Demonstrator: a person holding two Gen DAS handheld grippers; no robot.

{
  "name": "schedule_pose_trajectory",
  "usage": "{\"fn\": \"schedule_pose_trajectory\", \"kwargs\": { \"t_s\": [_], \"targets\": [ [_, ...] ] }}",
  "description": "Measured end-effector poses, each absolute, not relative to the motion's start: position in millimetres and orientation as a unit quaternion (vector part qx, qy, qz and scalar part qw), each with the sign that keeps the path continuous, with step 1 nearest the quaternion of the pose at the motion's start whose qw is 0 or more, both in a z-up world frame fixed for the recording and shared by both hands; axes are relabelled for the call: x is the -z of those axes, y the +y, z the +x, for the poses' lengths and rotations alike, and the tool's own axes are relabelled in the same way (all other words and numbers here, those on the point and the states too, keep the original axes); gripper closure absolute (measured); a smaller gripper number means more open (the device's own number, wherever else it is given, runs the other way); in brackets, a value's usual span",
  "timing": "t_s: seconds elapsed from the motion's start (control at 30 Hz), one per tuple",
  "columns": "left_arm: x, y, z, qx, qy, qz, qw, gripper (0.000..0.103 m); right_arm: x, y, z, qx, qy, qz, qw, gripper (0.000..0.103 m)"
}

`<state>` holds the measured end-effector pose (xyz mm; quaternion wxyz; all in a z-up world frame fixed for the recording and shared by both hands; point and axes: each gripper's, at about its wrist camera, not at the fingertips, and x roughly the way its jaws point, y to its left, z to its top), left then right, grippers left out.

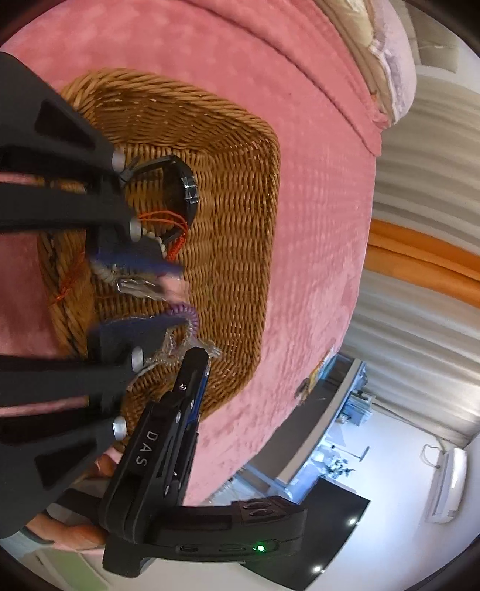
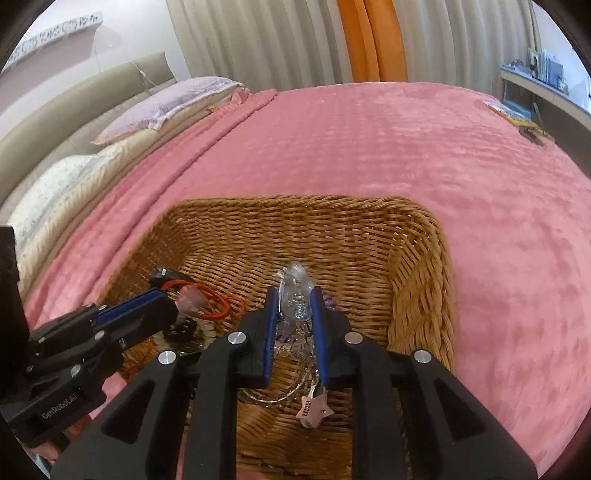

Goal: Organize jewelry
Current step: 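Open both tools to release the items into the basket, then grasp the clear hair clip with the left tool while the right grasps the ring charm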

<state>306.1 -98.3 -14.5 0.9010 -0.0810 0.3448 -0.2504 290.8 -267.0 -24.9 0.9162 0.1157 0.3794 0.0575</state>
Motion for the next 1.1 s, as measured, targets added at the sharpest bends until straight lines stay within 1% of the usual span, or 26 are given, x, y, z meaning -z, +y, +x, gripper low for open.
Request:
{"fn": "schedule_pose_trajectory", "kwargs": {
  "t_s": [0.13, 0.17, 0.27, 0.37, 0.47, 0.63, 0.77, 0.93, 1.1],
  "targets": [
    [3, -85, 296, 0.256, 0.323, -0.101, 0.905, 0.068, 17, -274, 282, -0.057, 0.364, 0.127, 0.921, 0.087],
    [0, -82, 293, 0.257, 0.319, -0.106, 0.906, 0.066, 15, -274, 279, -0.059, 0.361, 0.132, 0.921, 0.087],
    [-10, -74, 279, 0.258, 0.307, -0.114, 0.909, 0.065, 9, -273, 267, -0.062, 0.357, 0.137, 0.922, 0.087],
    [-21, -64, 257, 0.254, 0.295, -0.117, 0.914, 0.065, 0, -268, 246, -0.071, 0.350, 0.136, 0.924, 0.087],
    [-24, -46, 228, 0.247, 0.288, -0.123, 0.917, 0.062, -8, -258, 217, -0.077, 0.342, 0.126, 0.928, 0.087],
    [-10, -13, 181, 0.213, 0.306, -0.116, 0.920, 0.062, -8, -236, 172, -0.092, 0.347, 0.107, 0.927, 0.087],
    [11, 9, 156, 0.191, 0.340, -0.125, 0.913, 0.062, 11, -220, 131, -0.102, 0.373, 0.102, 0.916, 0.087],
    [31, 21, 137, 0.184, 0.362, -0.135, 0.904, 0.062, 40, -206, 86, -0.104, 0.413, 0.105, 0.899, 0.087],
    [51, 19, 122, 0.181, 0.378, -0.139, 0.897, 0.062, 57, -196, 55, -0.110, 0.434, 0.108, 0.888, 0.087]
  ]
}}
